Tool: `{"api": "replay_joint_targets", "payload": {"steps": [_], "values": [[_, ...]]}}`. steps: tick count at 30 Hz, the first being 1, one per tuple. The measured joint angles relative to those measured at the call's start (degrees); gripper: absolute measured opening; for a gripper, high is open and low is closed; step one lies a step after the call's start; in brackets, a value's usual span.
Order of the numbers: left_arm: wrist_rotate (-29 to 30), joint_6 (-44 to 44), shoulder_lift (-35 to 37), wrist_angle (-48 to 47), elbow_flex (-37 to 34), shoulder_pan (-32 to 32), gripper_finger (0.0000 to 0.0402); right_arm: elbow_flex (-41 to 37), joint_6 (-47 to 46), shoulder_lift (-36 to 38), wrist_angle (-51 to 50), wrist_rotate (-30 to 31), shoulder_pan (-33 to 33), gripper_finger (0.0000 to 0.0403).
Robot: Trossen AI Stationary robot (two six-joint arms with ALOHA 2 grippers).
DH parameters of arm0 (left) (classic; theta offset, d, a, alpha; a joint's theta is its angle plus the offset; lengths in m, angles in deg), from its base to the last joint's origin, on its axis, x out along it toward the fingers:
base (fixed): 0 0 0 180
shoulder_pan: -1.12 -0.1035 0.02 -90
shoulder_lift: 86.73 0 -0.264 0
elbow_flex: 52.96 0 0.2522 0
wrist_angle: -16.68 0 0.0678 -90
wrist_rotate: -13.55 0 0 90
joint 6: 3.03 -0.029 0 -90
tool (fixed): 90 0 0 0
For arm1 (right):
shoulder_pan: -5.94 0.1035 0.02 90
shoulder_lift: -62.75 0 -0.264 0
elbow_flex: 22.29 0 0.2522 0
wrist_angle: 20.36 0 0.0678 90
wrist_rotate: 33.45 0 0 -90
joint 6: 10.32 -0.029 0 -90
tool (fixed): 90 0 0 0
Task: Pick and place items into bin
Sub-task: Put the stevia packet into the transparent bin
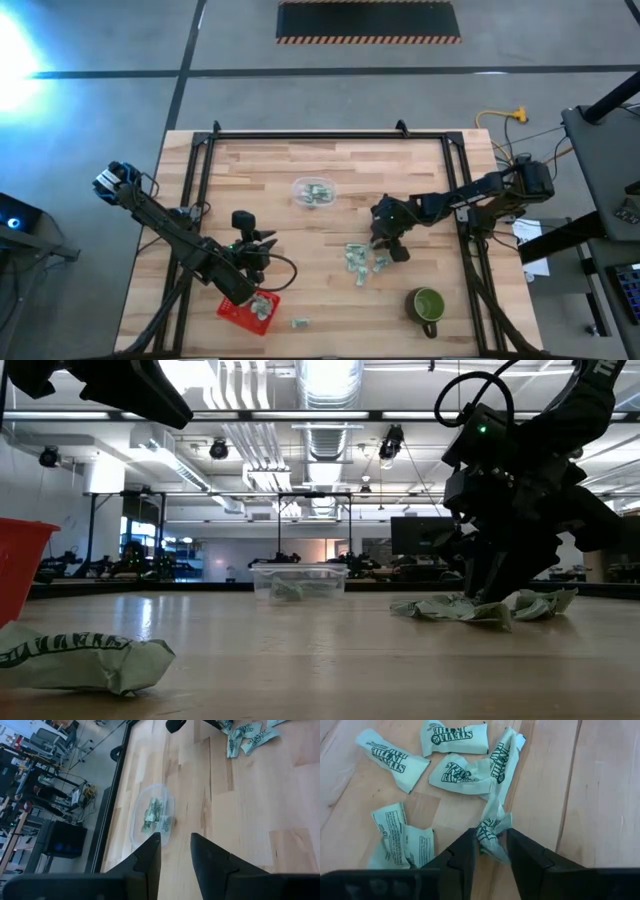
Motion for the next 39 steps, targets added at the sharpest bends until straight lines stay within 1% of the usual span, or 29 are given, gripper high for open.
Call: {"api": "replay_joint_targets", "payload": {"steps": [6, 8, 16, 18, 20, 22, 24, 30, 35, 39], "values": [[0.0, 0.0, 0.0, 0.0, 0.0, 0.0, 0.0089, 0.0, 1.6, 0.2, -0.3, 0.0, 0.0, 0.0029], [0.0, -0.1, 0.0, 0.0, -0.1, 0.0, 0.0089, 0.0, 2.2, 0.3, -0.3, 0.0, 0.0, 0.0015], [0.0, -0.2, 0.0, 0.1, -0.2, 0.0, 0.0089, 3.1, 4.6, 0.8, -2.5, 1.2, -0.5, 0.0015], [0.0, -0.2, 0.0, 0.1, -0.2, 0.0, 0.0089, 5.0, 5.6, 1.5, -4.3, 3.6, -0.7, 0.0015], [0.0, -0.2, 0.0, 0.1, -0.2, 0.0, 0.0089, 7.0, 7.2, 2.4, -5.7, 7.4, -1.0, 0.0015], [0.0, -0.2, 0.0, 0.0, -0.3, 0.0, 0.0089, 8.6, 9.5, 3.0, -5.4, 11.3, -1.6, 0.0015], [0.0, -0.2, 0.0, 0.0, -0.2, 0.0, 0.0089, 10.4, 11.7, 3.3, -3.9, 13.1, -2.4, 0.0015], [0.0, -0.2, 0.0, 0.0, -0.3, 0.0, 0.0089, 14.5, 15.5, 2.2, 5.8, 13.2, -5.8, 0.0015], [0.0, -0.2, 0.0, 0.3, -0.3, 0.0, 0.0089, 17.8, 15.7, -0.7, 7.3, 13.0, -8.7, 0.0015], [0.0, -0.4, 0.1, 0.2, -0.3, 0.0, 0.0089, 19.7, 15.6, -5.3, 9.2, 12.4, -10.4, 0.0015]]}}
